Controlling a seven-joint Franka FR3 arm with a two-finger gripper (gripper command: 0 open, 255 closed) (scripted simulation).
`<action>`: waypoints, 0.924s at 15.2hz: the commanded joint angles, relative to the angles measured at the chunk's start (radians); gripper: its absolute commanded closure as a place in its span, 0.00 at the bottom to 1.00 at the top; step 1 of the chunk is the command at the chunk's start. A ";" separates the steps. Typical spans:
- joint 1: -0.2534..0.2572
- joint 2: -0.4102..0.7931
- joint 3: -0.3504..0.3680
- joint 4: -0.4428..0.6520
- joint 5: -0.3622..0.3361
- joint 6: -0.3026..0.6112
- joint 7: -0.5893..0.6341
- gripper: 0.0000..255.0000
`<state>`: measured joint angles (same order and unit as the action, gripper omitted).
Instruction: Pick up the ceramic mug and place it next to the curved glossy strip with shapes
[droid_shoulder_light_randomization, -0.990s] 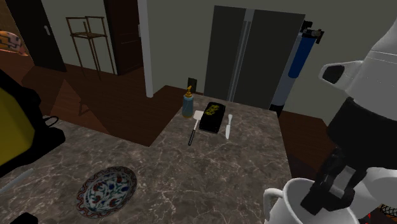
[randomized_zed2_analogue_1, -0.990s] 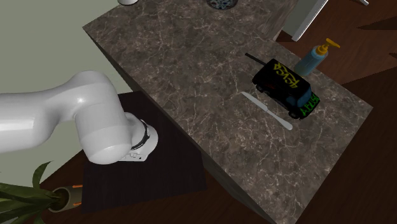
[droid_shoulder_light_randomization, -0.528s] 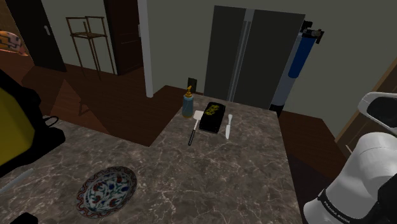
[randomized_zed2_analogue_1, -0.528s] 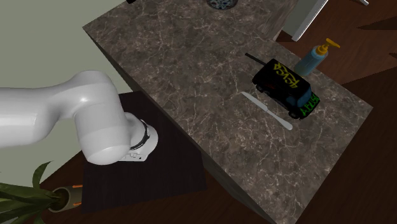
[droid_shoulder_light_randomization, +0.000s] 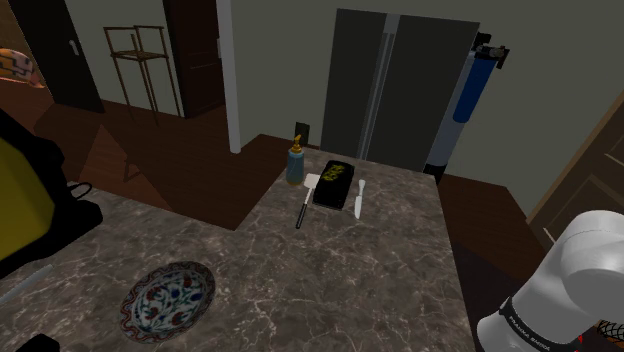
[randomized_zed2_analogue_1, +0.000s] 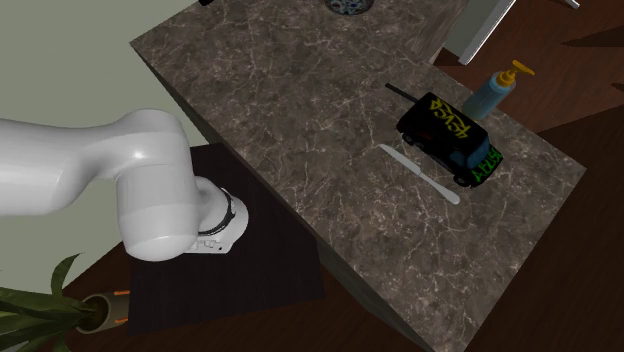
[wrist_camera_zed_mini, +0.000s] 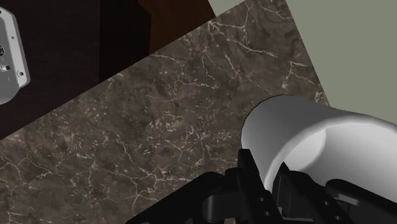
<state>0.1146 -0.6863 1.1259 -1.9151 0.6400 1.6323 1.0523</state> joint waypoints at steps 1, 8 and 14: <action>-0.006 -0.001 0.021 -0.011 0.009 0.020 0.004 1.00; 0.001 -0.019 0.057 -0.096 0.041 0.098 -0.016 1.00; 0.000 -0.029 0.098 -0.160 0.070 0.166 -0.032 1.00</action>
<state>0.1159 -0.7139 1.2163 -2.0635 0.7050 1.7849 1.0243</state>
